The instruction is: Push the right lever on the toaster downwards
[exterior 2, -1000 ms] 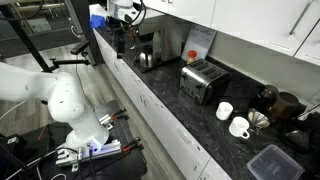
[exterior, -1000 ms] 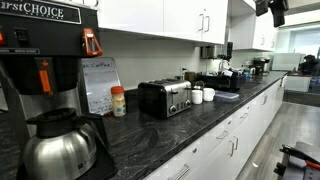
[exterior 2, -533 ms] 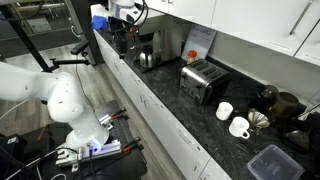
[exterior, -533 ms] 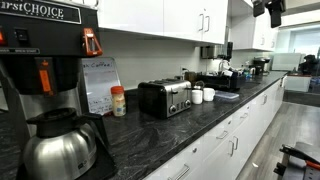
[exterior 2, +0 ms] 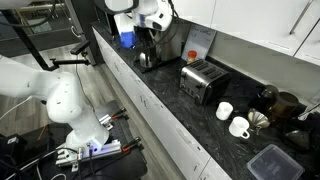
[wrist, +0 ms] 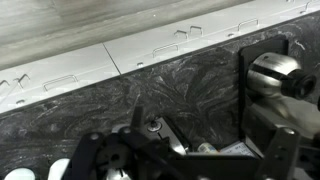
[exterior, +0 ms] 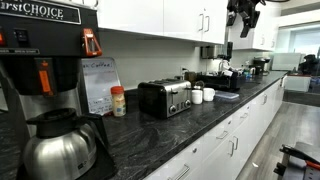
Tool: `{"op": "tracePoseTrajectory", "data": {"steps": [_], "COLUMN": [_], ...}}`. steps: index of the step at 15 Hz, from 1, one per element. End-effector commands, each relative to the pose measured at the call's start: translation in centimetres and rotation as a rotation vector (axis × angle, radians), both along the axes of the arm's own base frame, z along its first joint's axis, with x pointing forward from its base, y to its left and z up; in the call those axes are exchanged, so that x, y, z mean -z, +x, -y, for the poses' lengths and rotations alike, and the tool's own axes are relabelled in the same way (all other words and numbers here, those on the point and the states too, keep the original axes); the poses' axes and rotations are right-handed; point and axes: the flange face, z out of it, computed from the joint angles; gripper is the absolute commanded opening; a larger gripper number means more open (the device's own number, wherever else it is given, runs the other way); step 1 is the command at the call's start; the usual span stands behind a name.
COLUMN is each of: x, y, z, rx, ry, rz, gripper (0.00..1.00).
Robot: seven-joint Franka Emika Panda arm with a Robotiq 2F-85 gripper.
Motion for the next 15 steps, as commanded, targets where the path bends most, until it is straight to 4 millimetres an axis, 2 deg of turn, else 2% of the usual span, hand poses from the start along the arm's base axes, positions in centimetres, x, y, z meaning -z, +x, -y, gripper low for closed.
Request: {"op": "tracePoseTrajectory", "data": {"steps": [1,4,7,8,10,15], "x": [2.9,4.9,7.2,6.2,7.1,6.2], "y": [4.1,6.3,8.1,6.2,6.7,6.5], "z": [4.1,7.0,8.8,7.9,8.2,7.8], "rx": [-0.013,-0.020,-0.029,-0.012,-0.010,-0.018], "ry": [0.082,0.233,0.319,0.286,0.288,0.284], "rz": [0.063,0.118,0.125,0.127,0.116,0.132], "gripper": [1.00,1.00,1.00,1.00,1.00,1.00]}}
